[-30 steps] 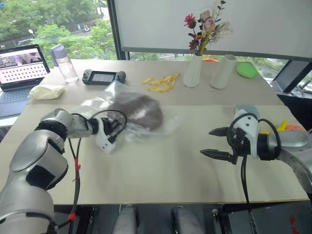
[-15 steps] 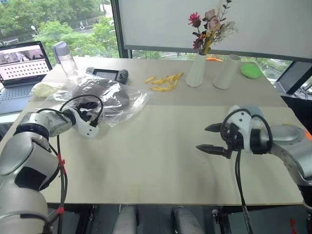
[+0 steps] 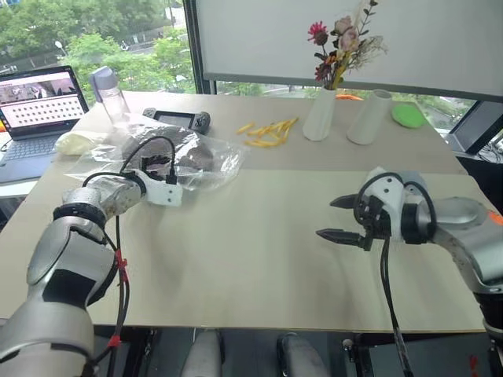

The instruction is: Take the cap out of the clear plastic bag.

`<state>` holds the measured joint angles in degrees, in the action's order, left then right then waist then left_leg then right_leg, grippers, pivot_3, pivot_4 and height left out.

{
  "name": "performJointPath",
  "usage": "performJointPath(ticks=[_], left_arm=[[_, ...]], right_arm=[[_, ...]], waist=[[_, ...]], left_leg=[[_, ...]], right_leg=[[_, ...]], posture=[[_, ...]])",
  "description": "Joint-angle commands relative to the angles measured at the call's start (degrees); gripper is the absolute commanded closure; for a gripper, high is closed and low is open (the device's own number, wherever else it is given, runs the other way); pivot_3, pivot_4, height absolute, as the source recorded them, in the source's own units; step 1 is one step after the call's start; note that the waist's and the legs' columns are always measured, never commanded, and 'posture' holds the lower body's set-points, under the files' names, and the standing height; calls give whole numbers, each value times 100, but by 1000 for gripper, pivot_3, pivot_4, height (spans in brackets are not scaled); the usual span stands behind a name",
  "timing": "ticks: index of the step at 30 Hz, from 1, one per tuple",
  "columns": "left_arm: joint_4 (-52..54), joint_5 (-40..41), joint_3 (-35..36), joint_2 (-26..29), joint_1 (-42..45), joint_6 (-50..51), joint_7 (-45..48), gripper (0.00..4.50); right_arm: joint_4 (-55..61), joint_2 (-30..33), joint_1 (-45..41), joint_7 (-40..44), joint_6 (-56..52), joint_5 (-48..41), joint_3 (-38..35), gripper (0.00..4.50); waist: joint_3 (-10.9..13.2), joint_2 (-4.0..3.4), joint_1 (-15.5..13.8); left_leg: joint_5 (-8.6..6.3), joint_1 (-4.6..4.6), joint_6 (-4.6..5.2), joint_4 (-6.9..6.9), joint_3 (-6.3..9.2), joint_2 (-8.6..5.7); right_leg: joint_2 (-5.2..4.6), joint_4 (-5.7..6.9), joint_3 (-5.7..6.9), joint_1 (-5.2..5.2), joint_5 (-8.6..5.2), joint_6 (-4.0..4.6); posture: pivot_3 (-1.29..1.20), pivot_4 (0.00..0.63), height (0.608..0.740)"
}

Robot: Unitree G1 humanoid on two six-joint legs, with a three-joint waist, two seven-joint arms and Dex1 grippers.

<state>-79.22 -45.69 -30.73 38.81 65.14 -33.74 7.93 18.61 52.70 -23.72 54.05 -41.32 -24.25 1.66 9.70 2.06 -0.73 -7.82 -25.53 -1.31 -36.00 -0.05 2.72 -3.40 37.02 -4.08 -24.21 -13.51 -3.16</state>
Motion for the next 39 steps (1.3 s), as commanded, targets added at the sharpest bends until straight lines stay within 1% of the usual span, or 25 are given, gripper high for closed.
performJointPath(ticks=[1,3,5,6,8,10,11,12,13,14,15,16,17,20,23,25,28,29,32,36,39], left_arm=[[55,354,217,-85,-189,188,759,66],[98,415,265,-82,-215,290,827,66],[111,471,298,-90,-233,370,956,591],[114,505,323,-96,-245,392,1019,771],[126,532,335,-105,-265,429,1048,1507],[129,575,354,-123,-285,469,1102,2142],[130,585,357,-131,-292,482,1128,2588],[129,580,351,-139,-304,492,1144,2894],[129,577,351,-147,-310,508,1144,3291],[129,575,354,-155,-315,531,1132,3752],[129,569,355,-167,-315,562,1097,4017],[130,566,356,-174,-313,584,1074,4381],[134,555,351,-187,-302,604,1023,4469],[179,509,277,-217,-296,292,1042,4469],[363,199,-72,-201,-194,-585,770,4469],[433,160,-166,-202,-125,-1035,727,4469],[778,-365,-734,-164,87,-2164,478,4469],[929,-412,-826,-194,166,-2558,467,4469],[1160,-400,-907,-289,340,-3266,422,4469],[1365,-370,-959,-384,462,-3914,362,4469],[1559,-462,-985,-432,511,-4295,163,4469]], right_arm=[[146,-7,15,-64,156,13,-229,0],[139,-22,8,-84,170,29,-242,0],[111,-44,-19,-108,184,49,-247,0],[97,-53,-33,-118,197,66,-243,0],[66,-70,-64,-134,221,91,-236,0],[34,-76,-88,-144,253,116,-224,0],[18,-79,-98,-147,265,124,-218,0],[-2,-84,-111,-156,282,141,-212,0],[-15,-88,-120,-162,294,151,-209,0],[-24,-92,-126,-167,303,156,-208,0],[-30,-95,-131,-175,314,165,-204,0],[-33,-97,-133,-179,321,168,-202,0],[-51,-102,-148,-183,330,173,-194,0],[-69,-121,-167,-184,333,168,-188,0],[-107,-79,-131,-166,353,196,-218,0],[-142,-52,-134,-161,360,208,-250,0],[-213,11,-183,-168,389,246,-310,0],[-225,34,-195,-177,391,258,-324,0],[-219,60,-200,-203,378,290,-367,0],[-113,77,-147,-258,302,284,-452,0],[13,99,-55,-317,225,265,-558,0]], waist=[[-2,-3,10],[-3,-4,15],[-3,-5,13],[-3,-5,13],[-3,-5,14],[-3,-5,14],[-3,-5,12],[-3,-5,10],[-3,-5,7],[-3,-5,4],[-3,-5,2],[-3,-5,2],[-3,-5,2],[-3,-5,3],[-3,-5,-12],[-3,-5,-39],[-2,-4,-73],[-2,-4,-85],[-2,-4,-92],[-1,-3,-38],[-1,-3,26]], left_leg=[[0,2,0,0,0,0],[0,3,0,1,-1,0],[1,3,1,2,0,0],[1,3,1,2,0,0],[1,3,2,2,0,0],[1,4,2,1,0,0],[1,4,2,1,0,0],[1,4,2,1,0,0],[1,4,2,1,-1,0],[1,4,2,1,0,0],[1,3,2,1,0,0],[1,3,2,1,0,0],[1,3,2,1,0,0],[1,4,2,0,0,0],[1,2,2,0,0,-1],[1,-1,2,1,0,-2],[1,-5,2,-1,0,-3],[1,-7,2,-1,0,-3],[1,-8,1,-1,0,-3],[1,-15,2,0,0,-1],[1,-15,2,-1,0,-2]], right_leg=[[0,0,-1,1,0,0],[0,0,-2,3,0,0],[0,0,-2,2,0,0],[0,0,-2,2,0,1],[0,0,-2,2,0,0],[0,0,-2,3,0,0],[0,0,-2,3,0,0],[0,0,-2,2,0,0],[0,0,-2,2,0,0],[0,0,-1,3,0,0],[0,0,-1,3,0,0],[0,0,-2,3,0,0],[0,1,-1,3,0,0],[0,1,-1,3,0,0],[0,1,-2,3,0,0],[-1,-1,-1,3,0,0],[-2,-2,-1,0,2,3],[-2,-3,-1,0,3,4],[-3,-5,-2,-1,7,9],[-2,-4,-2,-9,20,32],[-1,-4,-6,-8,20,29]], posture=[[0,150,740],[0,150,740],[0,150,740],[0,150,740],[0,150,740],[0,150,740],[0,150,740],[0,150,740],[0,150,740],[0,150,740],[0,150,740],[0,150,740],[0,150,740],[0,150,740],[0,150,740],[0,150,740],[0,150,740],[0,150,740],[0,150,740],[0,150,740],[0,150,740]])
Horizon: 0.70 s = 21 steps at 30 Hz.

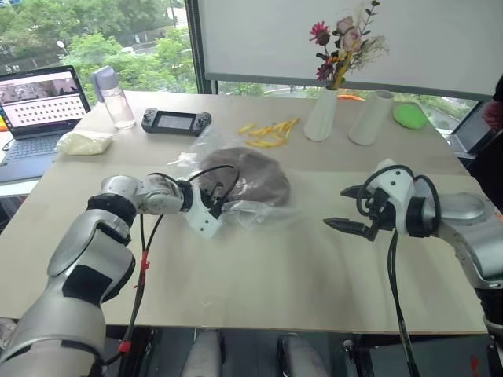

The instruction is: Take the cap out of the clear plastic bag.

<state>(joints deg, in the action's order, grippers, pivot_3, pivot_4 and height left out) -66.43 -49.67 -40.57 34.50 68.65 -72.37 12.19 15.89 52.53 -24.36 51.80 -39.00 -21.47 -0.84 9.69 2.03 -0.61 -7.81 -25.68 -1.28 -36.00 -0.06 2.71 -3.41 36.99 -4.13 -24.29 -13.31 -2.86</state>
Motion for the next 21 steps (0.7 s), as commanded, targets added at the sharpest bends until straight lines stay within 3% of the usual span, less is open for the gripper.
performJointPath(ticks=[1,3,6,10,12,16,21], left_arm=[[347,-131,-31,8,170,-664,-357,4469],[365,-206,-88,56,194,-1204,-476,4469],[551,-961,-228,271,345,-1331,-1273,4469],[435,-3085,-1589,354,817,38,-4051,4469],[129,-3756,-2251,230,1010,635,-5144,4469],[-801,-4236,-2867,-68,1316,1909,-6194,3379],[-1243,-4059,-2873,21,1437,2432,-6172,1580]], right_arm=[[337,129,60,-120,-35,-18,-357,0],[449,157,152,-175,-107,-42,-448,0],[623,190,277,-250,-225,-82,-595,0],[816,220,464,-334,-344,-121,-783,0],[873,220,530,-351,-376,-124,-842,0],[951,185,555,-411,-461,-163,-832,0],[901,173,389,-380,-498,-245,-742,0]], waist=[[0,0,23],[0,0,37],[0,0,48],[1,2,43],[1,2,20],[2,3,2],[3,5,8]], left_leg=[[0,2,0,0,0,0],[0,5,0,1,0,0],[0,5,0,0,0,0],[0,6,0,-5,1,-1],[-1,6,0,-15,2,-2],[-2,-1,1,-19,2,-8],[-3,-18,1,-17,2,-7]], right_leg=[[0,0,0,1,0,-2],[0,1,0,3,-3,-6],[0,1,-1,2,-3,-7],[0,3,-2,6,-17,-37],[0,4,-2,10,-20,-48],[-3,4,-3,3,-21,-54],[-2,5,-2,-14,-21,-52]], posture=[[0,150,740],[0,150,740],[0,150,740],[0,150,740],[0,150,740],[0,150,740],[0,150,740]])
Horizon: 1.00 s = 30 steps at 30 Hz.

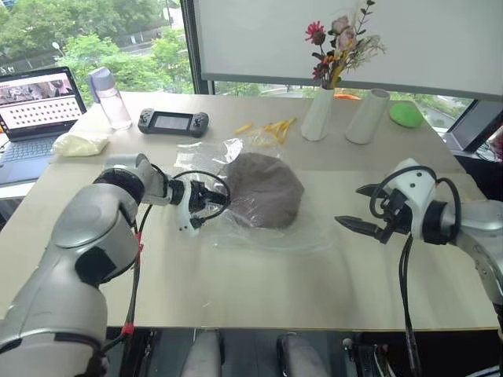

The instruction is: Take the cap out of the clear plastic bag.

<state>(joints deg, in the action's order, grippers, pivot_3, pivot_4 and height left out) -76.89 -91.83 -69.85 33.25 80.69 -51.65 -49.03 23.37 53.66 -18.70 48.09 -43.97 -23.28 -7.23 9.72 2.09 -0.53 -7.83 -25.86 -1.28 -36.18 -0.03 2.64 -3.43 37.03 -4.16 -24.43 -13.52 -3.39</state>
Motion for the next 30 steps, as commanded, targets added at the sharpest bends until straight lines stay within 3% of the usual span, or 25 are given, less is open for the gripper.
performJointPath(ticks=[1,4,5,10,14,16,17,19,23,26,30], left_arm=[[-258,256,133,220,224,509,124,1234],[-389,758,551,424,152,866,778,156],[-457,1151,912,538,56,1285,1399,44],[-519,3142,2744,971,-427,2016,3868,44],[-314,5546,4897,1019,-848,1816,5995,44],[34,7045,5981,824,-1178,1641,7916,44],[522,7979,6484,685,-1436,1914,9110,44],[2240,9554,6990,569,-2176,3428,10823,44],[6716,12283,7324,828,-3728,7638,11334,44],[8596,12805,7196,1223,-4339,8712,11277,44],[9628,12617,6740,1656,-4773,8869,11483,44]], right_arm=[[100,75,-221,13,30,-40,-59,0],[-45,67,-346,45,95,3,43,0],[-98,40,-413,70,132,12,108,0],[-316,-61,-670,147,275,60,361,0],[-457,-150,-805,235,375,45,475,0],[-481,-156,-813,340,391,2,533,0],[-482,-149,-785,416,399,-41,547,0],[-485,-164,-744,511,364,-116,570,0],[-395,-195,-586,777,207,-343,618,0],[-294,-206,-471,952,189,-491,658,0],[-318,-244,-488,964,202,-496,691,0]], waist=[[0,0,-1],[1,1,6],[1,1,9],[1,1,59],[1,1,75],[1,1,58],[1,1,52],[1,0,36],[2,0,185],[3,1,247],[-2,-13,323]], left_leg=[[0,0,0,1,0,0],[0,0,-1,2,0,0],[0,0,-1,1,-1,1],[0,0,0,6,-2,3],[1,0,0,13,-1,5],[2,-1,1,9,1,6],[2,-1,1,8,1,6],[2,0,1,7,2,5],[2,-1,2,8,7,15],[2,3,2,1,22,20],[1,87,2,17,9,18]], right_leg=[[0,0,0,0,0,0],[0,0,1,-2,0,0],[0,0,1,-2,0,1],[0,1,1,-7,0,8],[0,0,5,-7,11,28],[0,0,9,-4,26,52],[0,-1,11,0,26,53],[-3,-4,12,6,28,56],[3,4,12,5,35,66],[13,22,15,5,35,67],[11,9,2,78,-2,34]], posture=[[0,150,740],[0,150,740],[0,150,740],[0,150,740],[0,150,740],[0,150,740],[0,150,740],[0,150,740],[0,150,740],[0,150,740],[0,150,740]])
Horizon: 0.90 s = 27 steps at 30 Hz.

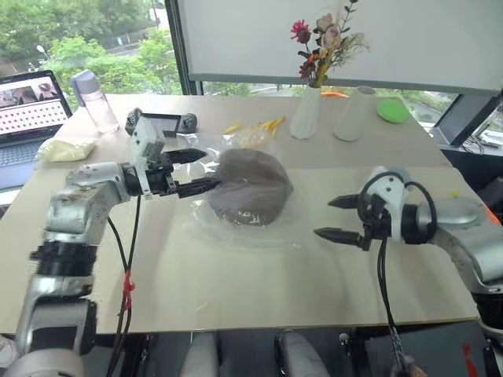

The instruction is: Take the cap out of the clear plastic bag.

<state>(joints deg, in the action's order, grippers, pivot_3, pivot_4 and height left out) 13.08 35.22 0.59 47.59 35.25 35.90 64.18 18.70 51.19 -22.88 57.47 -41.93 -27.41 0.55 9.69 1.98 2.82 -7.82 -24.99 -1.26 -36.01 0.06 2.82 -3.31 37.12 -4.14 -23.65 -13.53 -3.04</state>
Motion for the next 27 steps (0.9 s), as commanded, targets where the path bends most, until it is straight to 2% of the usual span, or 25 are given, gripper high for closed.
performJointPath(ticks=[1,2,5,7,12,21,27], left_arm=[[737,-219,-414,314,-289,44,232,44],[808,-497,-613,479,-380,-190,395,44],[718,-1420,-1217,882,-577,-1043,779,44],[429,-1873,-1422,828,-545,-1543,725,44],[-281,-2363,-1698,170,-62,-1922,473,44],[-1288,-3214,-1991,-464,302,-3075,397,44],[-1571,-3392,-2011,-934,369,-3608,234,44]], right_arm=[[142,1,-75,9,3,-78,-81,0],[155,0,-54,-14,8,-79,-87,0],[258,-16,67,-114,-10,-101,-143,0],[333,-36,147,-205,-35,-121,-203,0],[480,-96,335,-452,-91,-193,-335,0],[597,-112,508,-739,-111,-158,-478,0],[635,-141,558,-859,-116,-172,-495,0]], waist=[[1,-2,-14],[2,-2,-15],[1,-2,-18],[1,-2,-39],[2,-1,-162],[2,-1,-192],[2,-1,-199]], left_leg=[[0,42,0,3,0,0],[-1,63,-1,7,0,1],[-10,74,-16,12,-3,2],[-9,70,-14,12,-4,2],[-2,37,0,12,-4,1],[-3,-6,5,8,-4,-1],[-3,-31,5,5,-5,-2]], right_leg=[[0,-1,2,33,-16,12],[0,-2,3,50,-36,45],[-1,-2,1,50,-37,54],[-3,-4,2,49,-38,56],[-3,-12,4,31,-40,51],[-2,-9,2,-9,-35,36],[-2,-4,1,-39,-18,10]], posture=[[0,150,740],[0,150,740],[0,150,740],[0,150,740],[0,150,740],[0,150,740],[0,150,740]])
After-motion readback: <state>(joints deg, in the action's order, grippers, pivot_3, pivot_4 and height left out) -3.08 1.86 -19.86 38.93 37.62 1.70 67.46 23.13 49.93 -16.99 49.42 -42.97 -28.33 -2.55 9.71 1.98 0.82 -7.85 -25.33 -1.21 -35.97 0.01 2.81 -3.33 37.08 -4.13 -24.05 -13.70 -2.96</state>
